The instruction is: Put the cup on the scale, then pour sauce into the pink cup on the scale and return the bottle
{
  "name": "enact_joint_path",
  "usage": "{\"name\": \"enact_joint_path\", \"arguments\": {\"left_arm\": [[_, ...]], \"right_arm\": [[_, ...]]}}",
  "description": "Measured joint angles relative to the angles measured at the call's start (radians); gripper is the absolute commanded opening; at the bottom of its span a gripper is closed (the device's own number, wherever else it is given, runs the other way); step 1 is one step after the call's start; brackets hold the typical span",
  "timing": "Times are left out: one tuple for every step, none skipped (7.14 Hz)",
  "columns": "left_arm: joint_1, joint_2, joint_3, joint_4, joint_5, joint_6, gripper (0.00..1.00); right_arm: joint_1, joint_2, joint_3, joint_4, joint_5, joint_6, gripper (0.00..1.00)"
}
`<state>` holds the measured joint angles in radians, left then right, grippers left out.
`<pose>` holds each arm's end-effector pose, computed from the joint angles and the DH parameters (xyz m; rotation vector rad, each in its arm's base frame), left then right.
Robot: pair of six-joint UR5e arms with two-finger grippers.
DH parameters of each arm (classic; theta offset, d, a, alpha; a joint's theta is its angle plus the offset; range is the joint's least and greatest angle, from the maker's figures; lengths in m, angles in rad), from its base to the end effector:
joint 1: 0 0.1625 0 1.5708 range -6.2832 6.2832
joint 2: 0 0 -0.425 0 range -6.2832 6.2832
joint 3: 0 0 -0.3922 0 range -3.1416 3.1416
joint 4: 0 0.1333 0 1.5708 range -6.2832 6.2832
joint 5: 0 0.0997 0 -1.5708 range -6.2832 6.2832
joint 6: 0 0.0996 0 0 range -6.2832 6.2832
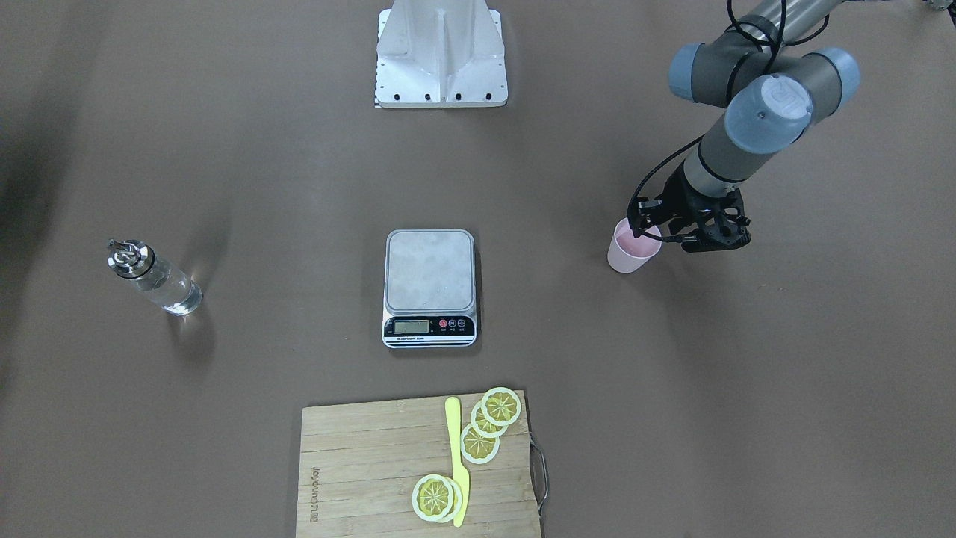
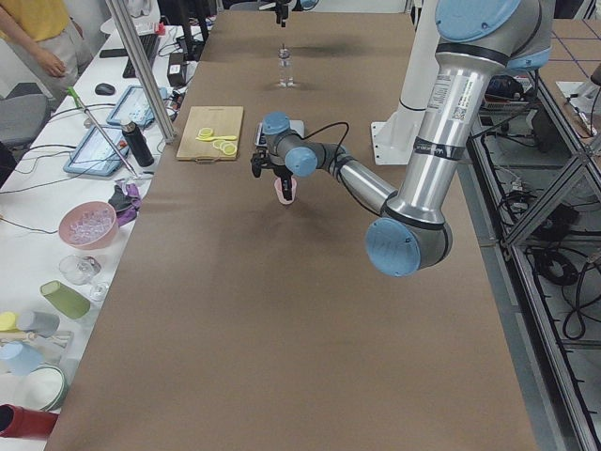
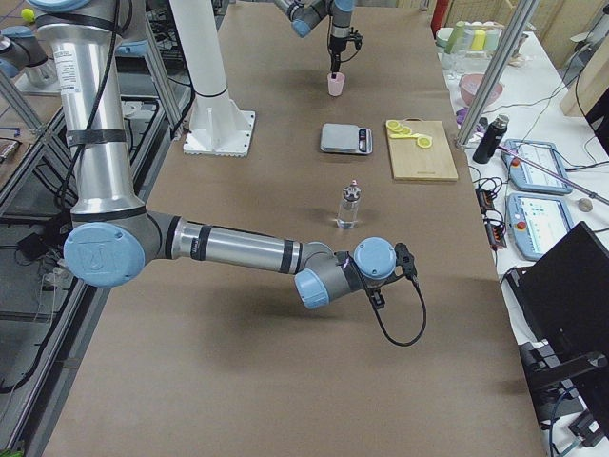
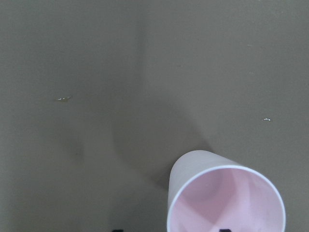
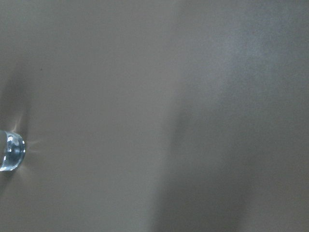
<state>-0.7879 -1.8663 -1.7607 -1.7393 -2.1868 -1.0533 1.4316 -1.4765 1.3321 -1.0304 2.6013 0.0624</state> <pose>0.3690 -0.4782 0.3900 -0.0871 0.8618 -0.0519 -0.0275 -0.5413 0.6509 0.2564 -1.0492 -0.2731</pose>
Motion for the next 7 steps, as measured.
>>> {"name": "enact_joint_path", "arguments": {"left_arm": [[0.002, -0.002, 0.008, -0.018, 0.0, -0.013, 0.5], [0.003, -0.003, 0.011, -0.027, -0.001, -0.021, 0.42], [0.003, -0.003, 0.012, -0.031, -0.001, -0.023, 0.42], [0.003, -0.003, 0.013, -0.032, -0.002, -0.022, 0.41], [0.004, -0.002, 0.016, -0.032, -0.002, -0.021, 0.41], [0.004, -0.001, 0.021, -0.032, -0.002, -0.02, 0.37], [0.004, -0.002, 0.025, -0.031, -0.002, -0.02, 0.23]], "right_arm": [[-0.016, 0.0, 0.013, -0.045, 0.027, -0.021, 1.0], [-0.026, 0.001, 0.02, -0.069, 0.041, -0.042, 1.0], [-0.031, 0.001, 0.025, -0.072, 0.041, -0.079, 1.0], [-0.034, 0.001, 0.03, -0.047, 0.029, -0.129, 1.0], [-0.042, 0.0, 0.034, 0.022, 0.002, -0.164, 1.0], [-0.058, -0.004, 0.035, 0.111, -0.038, -0.178, 1.0], [-0.077, -0.007, 0.036, 0.193, -0.077, -0.183, 1.0]]}}
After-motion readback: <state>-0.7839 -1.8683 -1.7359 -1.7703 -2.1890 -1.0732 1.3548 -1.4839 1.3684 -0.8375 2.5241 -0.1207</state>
